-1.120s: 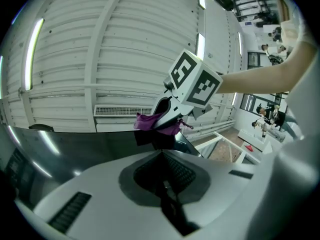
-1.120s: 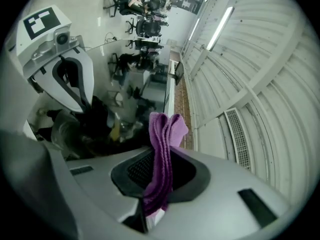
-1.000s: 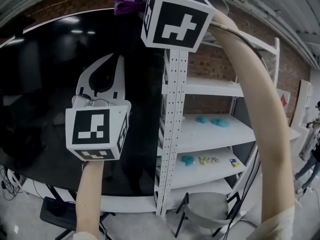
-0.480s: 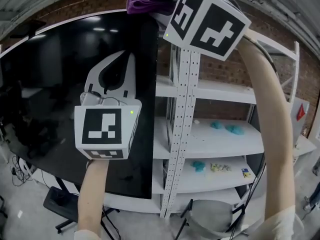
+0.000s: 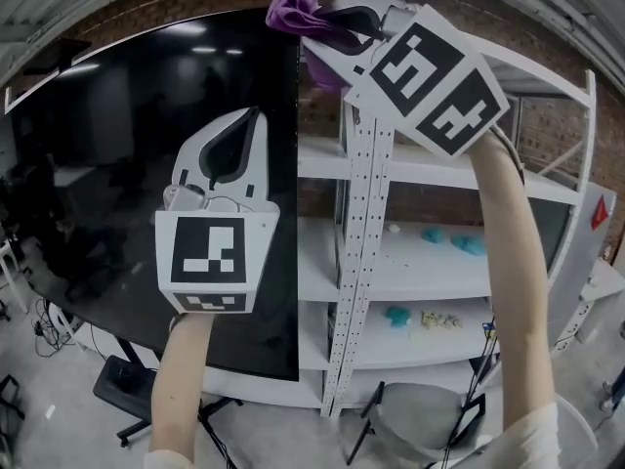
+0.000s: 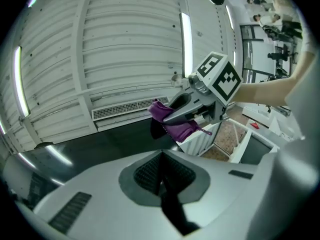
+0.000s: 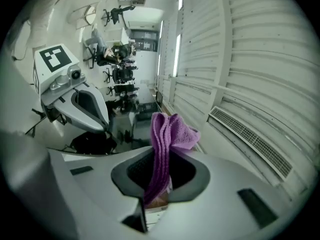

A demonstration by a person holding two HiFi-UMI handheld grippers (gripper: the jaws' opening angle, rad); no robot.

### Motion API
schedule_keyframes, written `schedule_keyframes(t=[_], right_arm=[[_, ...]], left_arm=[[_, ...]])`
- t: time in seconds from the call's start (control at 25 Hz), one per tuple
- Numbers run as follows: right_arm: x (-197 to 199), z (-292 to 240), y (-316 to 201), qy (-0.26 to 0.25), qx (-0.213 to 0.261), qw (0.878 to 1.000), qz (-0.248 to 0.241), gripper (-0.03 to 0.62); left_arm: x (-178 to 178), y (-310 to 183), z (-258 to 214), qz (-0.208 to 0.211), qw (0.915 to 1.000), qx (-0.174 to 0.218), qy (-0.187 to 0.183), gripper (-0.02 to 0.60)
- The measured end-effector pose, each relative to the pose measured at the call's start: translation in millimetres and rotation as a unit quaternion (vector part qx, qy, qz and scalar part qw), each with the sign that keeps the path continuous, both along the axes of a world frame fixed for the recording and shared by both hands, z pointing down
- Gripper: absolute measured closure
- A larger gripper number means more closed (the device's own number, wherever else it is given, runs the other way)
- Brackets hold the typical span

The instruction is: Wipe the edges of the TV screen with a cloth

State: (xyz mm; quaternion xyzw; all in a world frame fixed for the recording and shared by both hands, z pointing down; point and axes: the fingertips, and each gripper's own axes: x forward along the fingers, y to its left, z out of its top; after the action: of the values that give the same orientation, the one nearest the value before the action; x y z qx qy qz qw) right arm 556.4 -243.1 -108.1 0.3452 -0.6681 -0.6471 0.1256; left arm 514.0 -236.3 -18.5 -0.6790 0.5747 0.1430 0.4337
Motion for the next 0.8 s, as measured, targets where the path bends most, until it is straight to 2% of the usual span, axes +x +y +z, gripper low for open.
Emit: schedule_keyframes(t=[0.08,0.2,0.28,0.44,0.6,0.8], right_arm=[[-3,-52,-26,-0.007,-0.010,0.999,-0.032,0.533],[-9,-193,-94,-0.001,-0.031,0.995,-0.092,0.533],[-11,-240,-119,-0.004,-0.042,0.991,-0.124,0.533],[-10,-222,-125,-0.021,-0.059,0.987,-0.151,0.533],[-7,-179,-120,-0.001,-0.057,0.989,-0.138,0.533],[-1,-144,-119,-0.021,-0.074,0.987,-0.143,0.533]], left_arm=[[-1,-26,-53,-0.009,0.9999,-0.005,0.008,0.566],[-5,-94,-199,-0.030,0.9988,-0.017,0.034,0.566],[-7,-120,-252,-0.039,0.9981,-0.023,0.041,0.566],[-10,-124,-252,-0.031,0.9979,-0.028,0.049,0.566],[-10,-119,-229,-0.020,0.9972,-0.038,0.062,0.566],[-1,-127,-208,-0.005,0.9949,-0.060,0.081,0.566]])
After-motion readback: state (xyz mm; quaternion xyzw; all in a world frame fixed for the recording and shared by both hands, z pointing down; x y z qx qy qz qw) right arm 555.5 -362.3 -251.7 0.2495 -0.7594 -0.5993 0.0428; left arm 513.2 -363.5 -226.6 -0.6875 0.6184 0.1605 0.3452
